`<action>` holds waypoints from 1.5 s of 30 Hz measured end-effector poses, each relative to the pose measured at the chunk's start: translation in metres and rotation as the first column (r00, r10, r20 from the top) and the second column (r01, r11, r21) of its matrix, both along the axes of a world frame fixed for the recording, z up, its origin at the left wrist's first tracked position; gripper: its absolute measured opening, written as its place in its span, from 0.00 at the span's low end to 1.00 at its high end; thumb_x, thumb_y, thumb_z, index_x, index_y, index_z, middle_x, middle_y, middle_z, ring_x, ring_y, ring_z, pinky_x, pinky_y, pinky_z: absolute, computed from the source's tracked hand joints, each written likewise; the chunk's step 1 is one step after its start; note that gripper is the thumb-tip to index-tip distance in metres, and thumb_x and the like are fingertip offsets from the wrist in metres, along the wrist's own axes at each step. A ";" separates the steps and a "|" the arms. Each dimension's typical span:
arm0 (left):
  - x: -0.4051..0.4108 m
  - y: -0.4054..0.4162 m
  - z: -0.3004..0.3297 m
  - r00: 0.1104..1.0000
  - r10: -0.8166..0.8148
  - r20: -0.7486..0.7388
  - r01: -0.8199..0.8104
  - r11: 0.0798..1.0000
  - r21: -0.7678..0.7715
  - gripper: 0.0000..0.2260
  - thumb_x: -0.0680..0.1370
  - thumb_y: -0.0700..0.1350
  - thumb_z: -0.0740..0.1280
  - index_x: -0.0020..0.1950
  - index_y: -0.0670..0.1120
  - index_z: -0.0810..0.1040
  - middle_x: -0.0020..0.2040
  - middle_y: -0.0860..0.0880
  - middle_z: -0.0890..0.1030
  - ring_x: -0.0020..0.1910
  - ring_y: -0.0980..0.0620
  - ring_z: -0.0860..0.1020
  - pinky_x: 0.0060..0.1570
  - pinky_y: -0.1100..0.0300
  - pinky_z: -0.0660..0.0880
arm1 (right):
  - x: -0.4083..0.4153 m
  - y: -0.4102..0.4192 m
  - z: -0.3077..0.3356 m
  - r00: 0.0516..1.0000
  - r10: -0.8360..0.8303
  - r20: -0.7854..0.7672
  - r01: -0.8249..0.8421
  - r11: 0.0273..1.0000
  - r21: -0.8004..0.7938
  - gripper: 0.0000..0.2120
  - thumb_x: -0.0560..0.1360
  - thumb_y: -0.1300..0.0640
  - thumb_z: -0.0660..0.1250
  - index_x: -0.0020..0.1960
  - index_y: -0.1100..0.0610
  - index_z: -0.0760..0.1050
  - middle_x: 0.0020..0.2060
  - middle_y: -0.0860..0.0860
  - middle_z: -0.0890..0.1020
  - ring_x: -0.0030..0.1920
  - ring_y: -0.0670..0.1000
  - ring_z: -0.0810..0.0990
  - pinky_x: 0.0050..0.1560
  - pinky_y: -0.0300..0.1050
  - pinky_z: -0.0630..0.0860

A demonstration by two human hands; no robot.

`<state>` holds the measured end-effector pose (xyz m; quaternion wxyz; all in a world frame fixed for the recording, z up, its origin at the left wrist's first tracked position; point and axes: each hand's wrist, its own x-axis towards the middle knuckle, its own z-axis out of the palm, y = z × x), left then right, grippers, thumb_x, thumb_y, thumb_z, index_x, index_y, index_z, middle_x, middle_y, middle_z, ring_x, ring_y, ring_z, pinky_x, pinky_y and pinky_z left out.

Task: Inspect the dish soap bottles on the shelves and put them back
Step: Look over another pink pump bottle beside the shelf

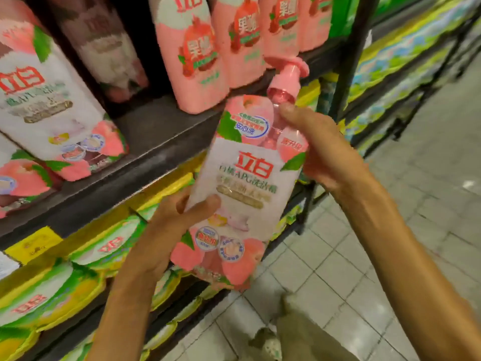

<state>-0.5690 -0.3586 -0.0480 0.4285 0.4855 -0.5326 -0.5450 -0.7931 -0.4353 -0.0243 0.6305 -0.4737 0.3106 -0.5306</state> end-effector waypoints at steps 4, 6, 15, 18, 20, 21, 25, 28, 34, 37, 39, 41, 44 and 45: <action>-0.045 -0.013 -0.024 0.950 -0.237 -0.205 0.273 0.947 0.167 0.23 0.58 0.62 0.78 0.48 0.53 0.86 0.47 0.47 0.86 0.44 0.48 0.85 0.36 0.60 0.80 | -0.060 0.049 -0.024 0.956 -0.294 -0.012 0.293 0.948 0.121 0.15 0.70 0.52 0.69 0.50 0.62 0.81 0.46 0.60 0.84 0.46 0.57 0.82 0.54 0.51 0.79; -0.074 -0.014 -0.044 0.899 -0.155 -0.411 0.314 0.881 0.355 0.19 0.63 0.61 0.72 0.46 0.50 0.87 0.48 0.44 0.86 0.45 0.47 0.85 0.37 0.56 0.81 | -0.088 0.073 -0.034 0.898 -0.439 -0.002 0.433 0.886 0.165 0.15 0.70 0.52 0.69 0.50 0.62 0.81 0.47 0.60 0.84 0.48 0.58 0.83 0.56 0.54 0.79; -0.248 0.003 -0.088 0.815 -0.294 -0.499 0.555 0.642 0.529 0.25 0.78 0.60 0.53 0.52 0.48 0.86 0.53 0.44 0.85 0.48 0.47 0.84 0.38 0.52 0.82 | -0.216 0.203 -0.080 0.527 -0.848 -0.048 0.833 0.505 0.225 0.17 0.73 0.44 0.66 0.56 0.50 0.82 0.60 0.63 0.80 0.63 0.66 0.77 0.66 0.69 0.69; -0.323 0.020 -0.096 0.800 -0.371 -0.472 0.599 0.545 0.587 0.22 0.79 0.54 0.56 0.45 0.45 0.87 0.47 0.44 0.86 0.42 0.47 0.85 0.33 0.54 0.81 | -0.272 0.252 -0.091 0.439 -0.893 -0.101 0.890 0.416 0.186 0.15 0.73 0.41 0.67 0.58 0.44 0.81 0.60 0.60 0.81 0.61 0.63 0.79 0.66 0.65 0.71; -0.375 0.035 -0.102 0.798 -0.413 -0.439 0.602 0.498 0.624 0.20 0.76 0.52 0.59 0.42 0.44 0.87 0.43 0.43 0.86 0.39 0.46 0.85 0.32 0.53 0.81 | -0.315 0.288 -0.099 0.393 -0.906 -0.158 0.914 0.365 0.178 0.12 0.75 0.44 0.66 0.57 0.41 0.80 0.58 0.56 0.83 0.60 0.60 0.80 0.64 0.63 0.73; -0.400 0.042 -0.104 0.793 -0.436 -0.426 0.605 0.477 0.638 0.18 0.75 0.52 0.60 0.45 0.43 0.87 0.45 0.42 0.86 0.40 0.45 0.85 0.34 0.53 0.81 | -0.336 0.305 -0.105 0.378 -0.907 -0.184 0.920 0.347 0.182 0.16 0.73 0.42 0.68 0.59 0.45 0.78 0.57 0.55 0.83 0.59 0.59 0.81 0.62 0.61 0.75; -0.494 0.064 -0.113 0.761 -0.520 -0.388 0.630 0.449 0.634 0.13 0.72 0.50 0.63 0.46 0.44 0.83 0.42 0.43 0.85 0.37 0.45 0.84 0.33 0.54 0.80 | -0.407 0.357 -0.123 0.350 -0.928 -0.126 0.931 0.331 0.151 0.20 0.72 0.38 0.70 0.63 0.39 0.75 0.60 0.53 0.82 0.60 0.57 0.81 0.55 0.50 0.79; -0.560 0.074 -0.113 0.730 -0.584 -0.355 0.648 0.428 0.630 0.14 0.73 0.50 0.63 0.31 0.47 0.84 0.36 0.46 0.85 0.33 0.48 0.83 0.32 0.55 0.80 | -0.454 0.375 -0.129 0.209 -0.978 0.008 0.955 0.205 0.213 0.21 0.76 0.41 0.67 0.66 0.34 0.66 0.63 0.53 0.80 0.62 0.60 0.79 0.56 0.53 0.79; -0.695 0.079 -0.125 0.660 -0.688 -0.302 0.680 0.377 0.629 0.18 0.76 0.50 0.62 0.29 0.48 0.83 0.33 0.47 0.84 0.30 0.49 0.82 0.31 0.57 0.80 | -0.553 0.390 -0.153 0.109 -0.994 0.000 0.934 0.102 0.343 0.06 0.75 0.42 0.66 0.44 0.30 0.80 0.49 0.48 0.86 0.51 0.53 0.86 0.44 0.45 0.81; -0.777 0.078 -0.134 0.602 -0.745 -0.286 0.707 0.332 0.624 0.21 0.77 0.49 0.60 0.26 0.48 0.81 0.30 0.48 0.81 0.28 0.51 0.81 0.28 0.58 0.78 | -0.618 0.394 -0.171 0.044 -0.999 0.026 0.897 0.052 0.439 0.05 0.72 0.42 0.68 0.45 0.35 0.83 0.50 0.52 0.86 0.50 0.53 0.86 0.43 0.47 0.82; -0.839 0.075 -0.139 0.549 -0.789 -0.275 0.724 0.284 0.629 0.22 0.77 0.49 0.59 0.26 0.48 0.80 0.30 0.48 0.81 0.29 0.51 0.81 0.30 0.57 0.79 | -0.664 0.395 -0.180 -0.034 -0.996 0.078 0.866 0.009 0.500 0.18 0.72 0.45 0.66 0.61 0.40 0.77 0.54 0.54 0.85 0.52 0.55 0.85 0.44 0.48 0.83; -0.901 0.072 -0.140 0.488 -0.836 -0.251 0.732 0.236 0.639 0.21 0.77 0.49 0.59 0.26 0.48 0.80 0.30 0.47 0.81 0.29 0.51 0.80 0.32 0.57 0.79 | -0.707 0.393 -0.181 -0.117 -0.990 0.083 0.837 -0.053 0.545 0.20 0.72 0.47 0.65 0.64 0.44 0.74 0.52 0.54 0.85 0.50 0.54 0.85 0.45 0.51 0.83; -0.997 0.073 -0.134 0.399 -0.895 -0.200 0.742 0.187 0.644 0.21 0.77 0.48 0.59 0.25 0.48 0.79 0.29 0.48 0.79 0.28 0.51 0.79 0.32 0.58 0.78 | -0.775 0.395 -0.181 -0.213 -0.972 0.100 0.818 -0.122 0.563 0.18 0.80 0.49 0.58 0.41 0.36 0.84 0.41 0.47 0.87 0.42 0.49 0.87 0.45 0.52 0.82; -1.029 0.075 -0.132 0.361 -0.914 -0.187 0.749 0.164 0.642 0.19 0.77 0.48 0.59 0.27 0.48 0.77 0.29 0.48 0.78 0.29 0.50 0.79 0.35 0.58 0.78 | -0.796 0.398 -0.181 -0.245 -0.964 0.099 0.796 -0.142 0.588 0.18 0.80 0.49 0.58 0.41 0.39 0.84 0.40 0.47 0.87 0.41 0.48 0.86 0.44 0.51 0.82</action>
